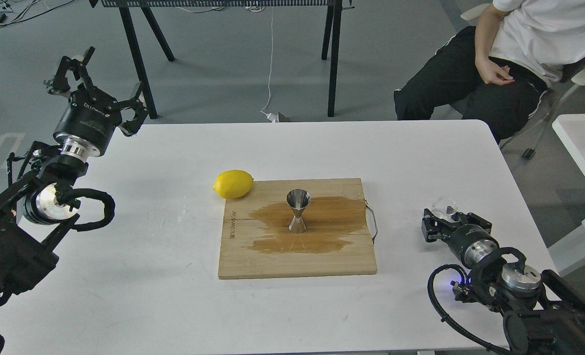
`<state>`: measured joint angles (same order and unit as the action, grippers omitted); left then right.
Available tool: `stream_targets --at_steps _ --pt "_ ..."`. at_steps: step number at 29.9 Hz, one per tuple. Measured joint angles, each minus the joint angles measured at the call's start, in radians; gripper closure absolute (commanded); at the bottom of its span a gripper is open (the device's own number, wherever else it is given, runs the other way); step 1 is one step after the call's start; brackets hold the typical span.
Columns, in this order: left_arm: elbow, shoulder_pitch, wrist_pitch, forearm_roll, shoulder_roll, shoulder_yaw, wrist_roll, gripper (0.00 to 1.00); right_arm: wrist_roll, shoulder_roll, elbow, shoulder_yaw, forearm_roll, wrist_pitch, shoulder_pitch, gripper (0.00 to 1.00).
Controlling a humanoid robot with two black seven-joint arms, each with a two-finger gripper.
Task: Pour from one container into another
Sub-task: 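Grasp the clear glass shaker with the right gripper, then lift the shaker with the right gripper and move it above the jigger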
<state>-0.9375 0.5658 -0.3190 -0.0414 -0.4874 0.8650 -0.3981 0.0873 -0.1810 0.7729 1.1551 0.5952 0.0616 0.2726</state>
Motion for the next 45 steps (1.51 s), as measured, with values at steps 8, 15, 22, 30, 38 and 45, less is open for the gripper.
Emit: stream_targets --at_steps 8,15,22,30,38,45 --pt "0.000 0.000 0.000 0.001 -0.009 0.003 -0.002 0.00 0.003 -0.017 0.155 -0.003 -0.005 0.023 -0.056 0.64" --pt "0.000 0.000 -0.001 0.002 -0.018 0.003 -0.002 0.00 0.003 -0.091 0.465 -0.003 -0.140 -0.095 -0.093 0.64" --pt "0.000 0.000 -0.002 0.001 -0.018 0.004 -0.004 0.00 0.001 -0.060 0.601 -0.036 -0.385 -0.230 -0.012 0.65" --pt "0.000 -0.001 -0.007 0.002 -0.026 0.005 -0.004 0.00 0.001 0.056 0.603 -0.191 -0.623 -0.320 0.133 0.65" --pt "0.000 -0.010 -0.008 0.002 -0.026 0.006 -0.004 0.00 0.000 0.123 0.598 -0.325 -0.871 -0.380 0.200 0.65" --pt "0.000 -0.019 -0.010 0.002 -0.026 0.008 -0.005 0.00 -0.002 0.121 0.598 -0.408 -1.007 -0.392 0.211 0.65"
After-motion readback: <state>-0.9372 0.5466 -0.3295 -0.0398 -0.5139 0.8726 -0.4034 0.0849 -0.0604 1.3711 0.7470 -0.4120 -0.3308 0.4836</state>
